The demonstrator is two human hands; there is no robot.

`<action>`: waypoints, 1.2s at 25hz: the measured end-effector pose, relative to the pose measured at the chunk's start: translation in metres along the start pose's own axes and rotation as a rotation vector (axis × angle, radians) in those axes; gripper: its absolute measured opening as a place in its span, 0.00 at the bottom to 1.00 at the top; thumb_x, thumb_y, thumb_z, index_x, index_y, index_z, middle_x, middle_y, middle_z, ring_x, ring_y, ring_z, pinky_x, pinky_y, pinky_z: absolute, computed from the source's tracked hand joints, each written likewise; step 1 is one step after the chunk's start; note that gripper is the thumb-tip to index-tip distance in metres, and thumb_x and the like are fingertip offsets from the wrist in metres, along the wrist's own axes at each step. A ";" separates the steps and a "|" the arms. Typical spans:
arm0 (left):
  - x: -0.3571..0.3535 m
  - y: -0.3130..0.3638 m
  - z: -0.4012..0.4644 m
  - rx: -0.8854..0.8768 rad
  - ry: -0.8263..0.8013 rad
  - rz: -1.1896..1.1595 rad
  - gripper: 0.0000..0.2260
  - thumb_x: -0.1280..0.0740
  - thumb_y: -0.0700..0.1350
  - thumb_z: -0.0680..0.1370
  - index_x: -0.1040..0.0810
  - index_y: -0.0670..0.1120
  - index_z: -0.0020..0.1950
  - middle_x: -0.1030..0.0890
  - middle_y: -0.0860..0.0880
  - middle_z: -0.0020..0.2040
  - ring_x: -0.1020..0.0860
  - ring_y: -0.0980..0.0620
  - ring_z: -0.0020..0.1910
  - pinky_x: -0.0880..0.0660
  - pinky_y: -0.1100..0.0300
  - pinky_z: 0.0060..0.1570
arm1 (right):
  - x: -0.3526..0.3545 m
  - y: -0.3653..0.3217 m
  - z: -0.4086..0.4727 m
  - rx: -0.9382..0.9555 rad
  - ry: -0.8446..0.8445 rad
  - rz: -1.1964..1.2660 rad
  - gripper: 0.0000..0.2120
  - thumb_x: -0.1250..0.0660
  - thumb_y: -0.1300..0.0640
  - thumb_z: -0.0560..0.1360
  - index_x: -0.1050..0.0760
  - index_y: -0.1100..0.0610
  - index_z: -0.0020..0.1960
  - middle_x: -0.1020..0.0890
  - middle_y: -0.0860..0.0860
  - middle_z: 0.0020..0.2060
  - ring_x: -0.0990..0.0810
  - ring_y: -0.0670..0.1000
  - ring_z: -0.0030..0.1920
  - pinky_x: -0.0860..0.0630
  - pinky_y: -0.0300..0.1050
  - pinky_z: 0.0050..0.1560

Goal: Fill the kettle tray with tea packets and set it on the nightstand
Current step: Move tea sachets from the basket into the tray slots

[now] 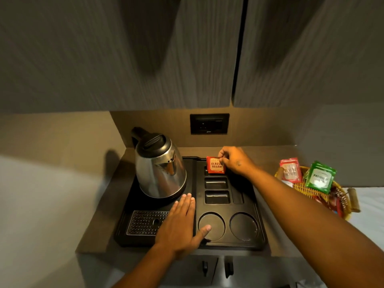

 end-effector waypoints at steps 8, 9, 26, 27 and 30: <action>-0.003 0.003 0.003 0.003 0.002 -0.012 0.42 0.61 0.76 0.72 0.64 0.51 0.77 0.64 0.53 0.78 0.67 0.56 0.75 0.64 0.56 0.73 | 0.005 0.017 0.000 -0.028 0.074 -0.095 0.15 0.30 0.55 0.73 0.26 0.51 0.59 0.21 0.51 0.55 0.23 0.51 0.55 0.24 0.50 0.54; -0.003 0.002 0.003 0.007 0.004 -0.011 0.42 0.61 0.76 0.72 0.65 0.51 0.76 0.64 0.53 0.78 0.67 0.56 0.75 0.64 0.56 0.74 | 0.013 0.021 -0.006 -0.020 0.135 -0.107 0.17 0.30 0.55 0.72 0.26 0.52 0.61 0.22 0.52 0.56 0.24 0.52 0.57 0.25 0.50 0.55; -0.006 -0.002 0.005 0.013 -0.046 0.010 0.46 0.66 0.77 0.68 0.65 0.47 0.76 0.66 0.52 0.77 0.67 0.54 0.76 0.64 0.54 0.74 | 0.144 0.207 -0.138 -0.507 0.320 -0.633 0.35 0.23 0.45 0.63 0.32 0.53 0.65 0.25 0.56 0.53 0.25 0.57 0.54 0.22 0.54 0.45; -0.005 -0.001 0.005 0.013 -0.043 0.006 0.46 0.66 0.77 0.68 0.65 0.47 0.76 0.65 0.51 0.77 0.67 0.54 0.76 0.64 0.54 0.74 | 0.145 0.208 -0.135 -0.511 0.303 -0.637 0.36 0.23 0.45 0.62 0.33 0.53 0.66 0.25 0.56 0.54 0.25 0.57 0.55 0.22 0.54 0.46; -0.004 -0.002 0.005 0.012 -0.037 0.013 0.46 0.65 0.77 0.69 0.64 0.47 0.76 0.64 0.51 0.78 0.66 0.54 0.76 0.64 0.54 0.74 | 0.148 0.208 -0.131 -0.535 0.275 -0.624 0.38 0.22 0.46 0.61 0.34 0.53 0.66 0.26 0.57 0.55 0.25 0.58 0.56 0.21 0.55 0.47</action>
Point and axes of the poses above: each hand's wrist, its own z-axis towards the middle knuckle, its own x-axis out of the back of the hand, y = z × x, the point moved 4 cm from there along z, towards the middle knuckle
